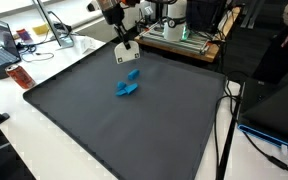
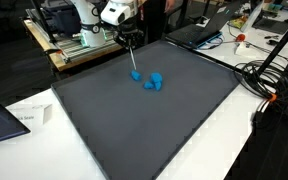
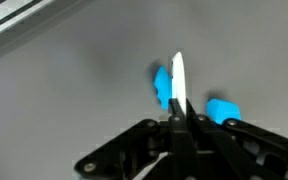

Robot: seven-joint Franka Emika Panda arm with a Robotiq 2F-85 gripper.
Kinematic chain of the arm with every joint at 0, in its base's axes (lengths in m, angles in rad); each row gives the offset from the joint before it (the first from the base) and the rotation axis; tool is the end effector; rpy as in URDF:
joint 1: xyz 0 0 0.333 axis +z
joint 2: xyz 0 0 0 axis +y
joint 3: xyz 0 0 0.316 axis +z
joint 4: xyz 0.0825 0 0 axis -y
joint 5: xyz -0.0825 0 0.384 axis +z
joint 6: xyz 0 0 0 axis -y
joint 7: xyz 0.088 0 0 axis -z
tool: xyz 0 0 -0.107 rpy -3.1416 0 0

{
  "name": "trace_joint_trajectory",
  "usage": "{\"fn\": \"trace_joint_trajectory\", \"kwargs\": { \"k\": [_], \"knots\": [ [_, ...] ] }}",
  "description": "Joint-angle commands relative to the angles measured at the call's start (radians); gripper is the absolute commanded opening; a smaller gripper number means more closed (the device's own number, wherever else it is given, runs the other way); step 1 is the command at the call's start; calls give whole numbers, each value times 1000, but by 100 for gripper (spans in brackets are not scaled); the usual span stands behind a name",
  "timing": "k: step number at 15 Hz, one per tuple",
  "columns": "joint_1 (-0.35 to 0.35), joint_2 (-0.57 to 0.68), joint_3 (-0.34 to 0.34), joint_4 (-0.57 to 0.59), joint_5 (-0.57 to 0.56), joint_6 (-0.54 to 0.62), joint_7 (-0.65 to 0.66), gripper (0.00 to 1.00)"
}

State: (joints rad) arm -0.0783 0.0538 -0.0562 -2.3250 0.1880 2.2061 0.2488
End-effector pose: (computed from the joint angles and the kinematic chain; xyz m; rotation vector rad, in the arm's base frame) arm 0.4895 -0.0599 0.3034 -2.9050 0.7547 0.2704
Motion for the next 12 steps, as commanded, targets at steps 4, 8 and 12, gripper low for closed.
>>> {"fn": "trace_joint_trajectory", "kwargs": {
  "k": [4, 8, 12],
  "knots": [
    [12, -20, 0, -19, 1, -2, -11, 1],
    [22, -5, 5, -61, -5, 115, 72, 1],
    [33, 6, 5, -98, -27, 167, 117, 1]
  ]
}}
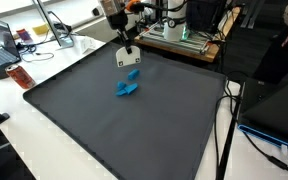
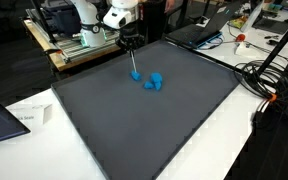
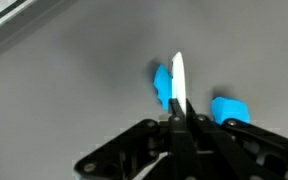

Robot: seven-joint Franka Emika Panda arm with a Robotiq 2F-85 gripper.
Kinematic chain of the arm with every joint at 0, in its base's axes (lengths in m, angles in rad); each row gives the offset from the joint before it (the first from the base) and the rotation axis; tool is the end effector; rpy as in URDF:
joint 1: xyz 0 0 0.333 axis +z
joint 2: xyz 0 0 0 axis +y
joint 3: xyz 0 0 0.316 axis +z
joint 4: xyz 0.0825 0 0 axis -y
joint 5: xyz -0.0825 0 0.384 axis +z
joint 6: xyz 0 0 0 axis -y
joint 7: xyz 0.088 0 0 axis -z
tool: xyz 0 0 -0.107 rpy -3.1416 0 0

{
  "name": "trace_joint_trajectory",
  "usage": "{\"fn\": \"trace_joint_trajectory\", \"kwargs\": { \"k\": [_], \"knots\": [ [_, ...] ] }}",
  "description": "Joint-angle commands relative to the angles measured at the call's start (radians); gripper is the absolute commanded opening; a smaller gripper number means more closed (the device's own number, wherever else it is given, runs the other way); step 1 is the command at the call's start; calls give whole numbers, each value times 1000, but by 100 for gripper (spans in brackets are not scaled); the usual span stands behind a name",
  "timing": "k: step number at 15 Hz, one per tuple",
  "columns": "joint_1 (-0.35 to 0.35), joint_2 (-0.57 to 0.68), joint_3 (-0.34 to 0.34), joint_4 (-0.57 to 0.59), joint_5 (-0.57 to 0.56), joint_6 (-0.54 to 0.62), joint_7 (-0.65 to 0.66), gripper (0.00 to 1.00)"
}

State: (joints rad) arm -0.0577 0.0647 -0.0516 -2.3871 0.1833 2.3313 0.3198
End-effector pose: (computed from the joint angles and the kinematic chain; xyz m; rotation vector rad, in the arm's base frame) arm 0.4829 -0.0500 0.2827 -2.9073 0.8418 0.2001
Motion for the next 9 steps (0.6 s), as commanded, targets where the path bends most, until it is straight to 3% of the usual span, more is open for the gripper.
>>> {"fn": "trace_joint_trajectory", "kwargs": {
  "k": [1, 9],
  "knots": [
    [14, -3, 1, -43, -16, 49, 49, 1],
    [16, 8, 4, -64, 70, 67, 57, 1]
  ]
}}
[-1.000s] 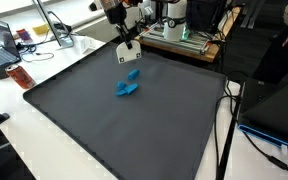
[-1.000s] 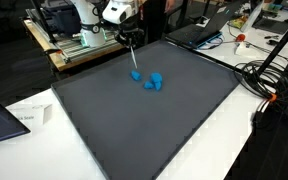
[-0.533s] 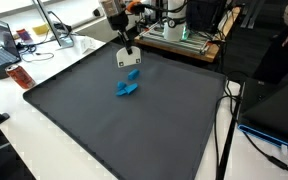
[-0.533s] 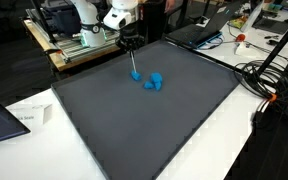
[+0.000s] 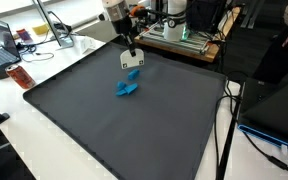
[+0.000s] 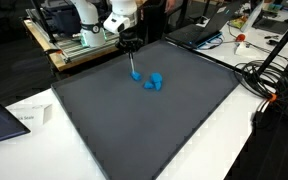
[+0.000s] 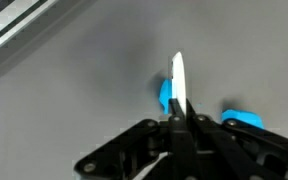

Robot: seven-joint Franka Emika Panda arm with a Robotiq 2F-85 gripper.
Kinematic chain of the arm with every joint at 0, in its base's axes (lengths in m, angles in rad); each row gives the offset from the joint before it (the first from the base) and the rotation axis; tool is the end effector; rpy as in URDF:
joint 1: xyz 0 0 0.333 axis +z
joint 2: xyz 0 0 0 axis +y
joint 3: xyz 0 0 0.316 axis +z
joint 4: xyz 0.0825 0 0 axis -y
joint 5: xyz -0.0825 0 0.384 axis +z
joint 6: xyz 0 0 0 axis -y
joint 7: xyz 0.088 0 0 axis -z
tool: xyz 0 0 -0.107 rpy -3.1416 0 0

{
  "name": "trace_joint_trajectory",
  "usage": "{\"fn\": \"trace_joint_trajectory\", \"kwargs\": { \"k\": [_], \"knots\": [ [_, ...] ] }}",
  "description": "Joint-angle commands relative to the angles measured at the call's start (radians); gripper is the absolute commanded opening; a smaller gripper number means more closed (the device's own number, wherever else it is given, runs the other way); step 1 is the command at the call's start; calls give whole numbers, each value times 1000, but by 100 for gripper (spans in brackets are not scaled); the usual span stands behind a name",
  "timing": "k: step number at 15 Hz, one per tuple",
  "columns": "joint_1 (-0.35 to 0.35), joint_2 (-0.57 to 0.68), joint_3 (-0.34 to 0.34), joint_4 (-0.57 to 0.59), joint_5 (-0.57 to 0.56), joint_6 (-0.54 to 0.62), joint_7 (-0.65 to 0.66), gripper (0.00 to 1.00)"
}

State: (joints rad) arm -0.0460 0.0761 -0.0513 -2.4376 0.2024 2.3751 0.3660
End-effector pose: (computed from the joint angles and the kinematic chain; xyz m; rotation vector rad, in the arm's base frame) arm 0.4691 -0.0438 0.2616 -2.8824 0.9220 0.2325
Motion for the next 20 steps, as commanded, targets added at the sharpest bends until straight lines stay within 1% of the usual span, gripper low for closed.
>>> {"fn": "trace_joint_trajectory", "kwargs": {
  "k": [1, 4, 8, 13, 16, 20],
  "knots": [
    [4, -2, 5, -12, 63, 21, 10, 1],
    [7, 2, 8, -15, 99, 36, 16, 1],
    [14, 23, 16, -20, 135, 101, 28, 1],
    [39, 60, 11, -40, 75, 196, 116, 1],
    [54, 79, 3, -34, 36, 207, 172, 1],
    [77, 99, 3, -13, -20, 186, 235, 1]
  ]
}}
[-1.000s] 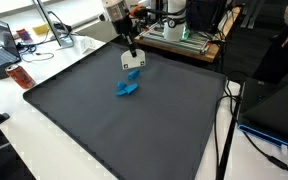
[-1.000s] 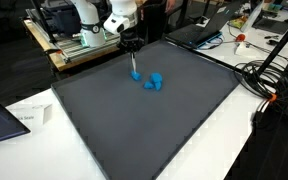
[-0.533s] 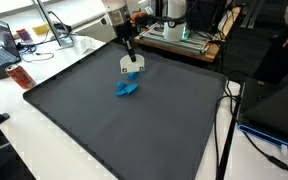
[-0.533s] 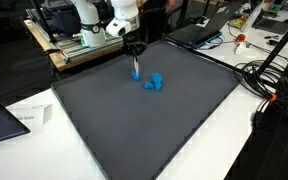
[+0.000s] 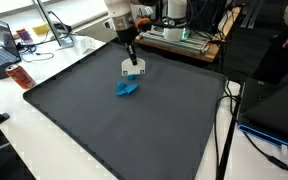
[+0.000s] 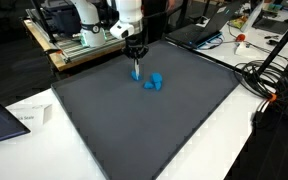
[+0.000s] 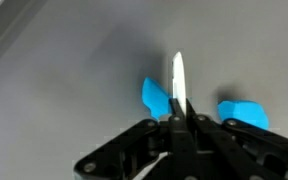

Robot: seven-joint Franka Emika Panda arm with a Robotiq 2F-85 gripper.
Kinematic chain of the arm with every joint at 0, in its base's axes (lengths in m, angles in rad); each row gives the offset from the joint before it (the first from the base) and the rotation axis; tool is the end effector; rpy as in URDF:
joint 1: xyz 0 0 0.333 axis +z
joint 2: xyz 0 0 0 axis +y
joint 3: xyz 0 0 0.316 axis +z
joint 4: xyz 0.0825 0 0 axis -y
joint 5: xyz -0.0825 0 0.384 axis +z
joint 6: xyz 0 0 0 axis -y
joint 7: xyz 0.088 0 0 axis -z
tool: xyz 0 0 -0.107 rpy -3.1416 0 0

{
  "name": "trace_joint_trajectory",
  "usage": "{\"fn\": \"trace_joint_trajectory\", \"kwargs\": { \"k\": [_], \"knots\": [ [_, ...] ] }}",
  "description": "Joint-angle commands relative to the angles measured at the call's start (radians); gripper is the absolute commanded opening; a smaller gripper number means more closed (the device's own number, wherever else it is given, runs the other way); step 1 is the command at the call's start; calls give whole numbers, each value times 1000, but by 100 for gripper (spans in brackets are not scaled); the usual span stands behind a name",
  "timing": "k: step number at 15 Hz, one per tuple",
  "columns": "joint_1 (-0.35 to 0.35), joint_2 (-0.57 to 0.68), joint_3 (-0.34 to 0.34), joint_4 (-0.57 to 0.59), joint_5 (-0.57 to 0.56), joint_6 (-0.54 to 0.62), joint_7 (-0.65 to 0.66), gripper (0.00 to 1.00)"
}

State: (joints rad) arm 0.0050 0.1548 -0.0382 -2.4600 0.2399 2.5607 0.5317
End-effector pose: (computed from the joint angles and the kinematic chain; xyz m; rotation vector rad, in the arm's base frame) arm 0.4759 -0.0197 0.2303 -2.8142 1.1386 0.1232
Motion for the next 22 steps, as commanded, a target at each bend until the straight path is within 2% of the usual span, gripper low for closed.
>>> {"fn": "trace_joint_trajectory", "kwargs": {
  "k": [1, 6, 10, 15, 22],
  "knots": [
    [35, 25, -12, 13, -85, 1, 95, 1],
    [70, 60, -12, 51, -191, -31, 188, 1],
    [91, 109, -13, 132, -248, -122, 233, 1],
    [102, 190, -10, 267, -265, -270, 236, 1],
    [95, 287, -43, 427, -289, -410, 229, 1]
  ]
}}
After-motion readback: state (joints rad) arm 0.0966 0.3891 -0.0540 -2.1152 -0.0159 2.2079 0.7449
